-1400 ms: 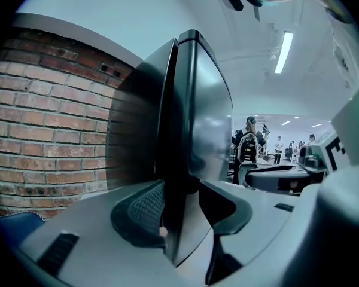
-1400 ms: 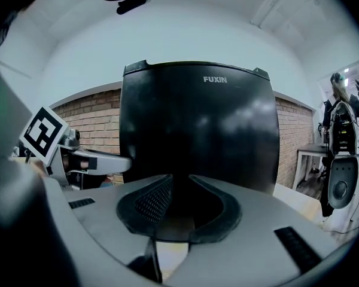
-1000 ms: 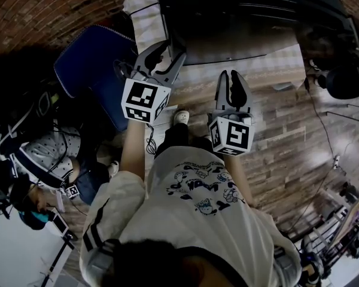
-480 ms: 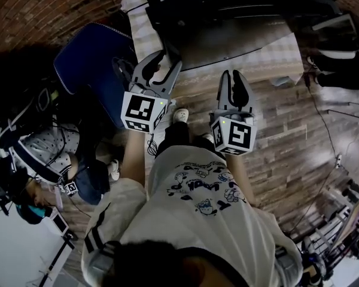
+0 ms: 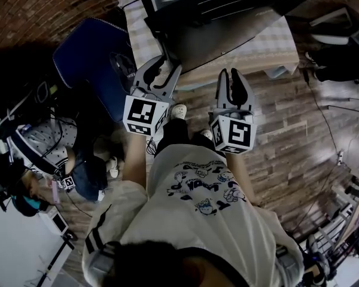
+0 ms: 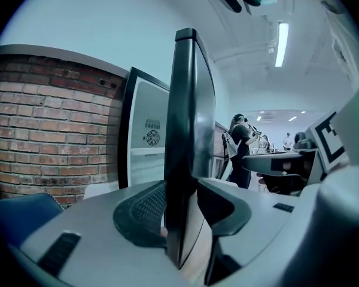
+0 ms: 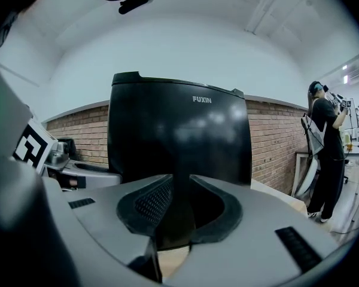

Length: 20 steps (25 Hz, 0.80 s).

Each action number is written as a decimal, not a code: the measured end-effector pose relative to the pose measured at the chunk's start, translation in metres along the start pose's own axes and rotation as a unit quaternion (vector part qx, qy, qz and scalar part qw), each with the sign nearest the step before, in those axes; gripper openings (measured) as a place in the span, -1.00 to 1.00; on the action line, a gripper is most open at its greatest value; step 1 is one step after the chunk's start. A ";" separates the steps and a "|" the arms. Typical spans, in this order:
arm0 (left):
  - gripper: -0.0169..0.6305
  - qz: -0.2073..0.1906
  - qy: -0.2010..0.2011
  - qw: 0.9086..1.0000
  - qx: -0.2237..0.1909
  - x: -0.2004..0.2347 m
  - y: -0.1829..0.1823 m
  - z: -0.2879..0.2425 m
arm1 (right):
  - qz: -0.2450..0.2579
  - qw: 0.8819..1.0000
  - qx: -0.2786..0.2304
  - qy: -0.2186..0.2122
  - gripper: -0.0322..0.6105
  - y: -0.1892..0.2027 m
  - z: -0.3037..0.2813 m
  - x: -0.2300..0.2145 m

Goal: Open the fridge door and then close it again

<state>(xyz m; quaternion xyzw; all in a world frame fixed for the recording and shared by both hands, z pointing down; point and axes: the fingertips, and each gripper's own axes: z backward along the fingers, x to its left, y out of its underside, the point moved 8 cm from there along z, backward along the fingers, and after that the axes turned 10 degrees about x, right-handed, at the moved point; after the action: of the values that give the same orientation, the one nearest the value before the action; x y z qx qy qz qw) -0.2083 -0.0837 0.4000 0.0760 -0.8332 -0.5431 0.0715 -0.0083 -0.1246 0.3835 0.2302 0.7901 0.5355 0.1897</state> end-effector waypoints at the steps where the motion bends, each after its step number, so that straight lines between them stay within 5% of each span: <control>1: -0.43 0.000 0.000 1.000 -0.001 -0.006 0.001 0.002 | 0.000 1.000 0.000 -0.004 -0.62 0.001 0.004 -0.001; 20: -0.52 -0.017 0.033 0.999 0.000 -0.094 0.014 0.030 | 0.010 0.998 -0.003 -0.059 -0.61 0.015 0.068 -0.008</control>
<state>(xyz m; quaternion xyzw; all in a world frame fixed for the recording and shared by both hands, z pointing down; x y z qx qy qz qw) -0.1231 -0.0320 0.3976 0.1079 -0.8287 -0.5417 0.0899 0.0373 -0.0727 0.3736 0.2687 0.7737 0.5250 0.2315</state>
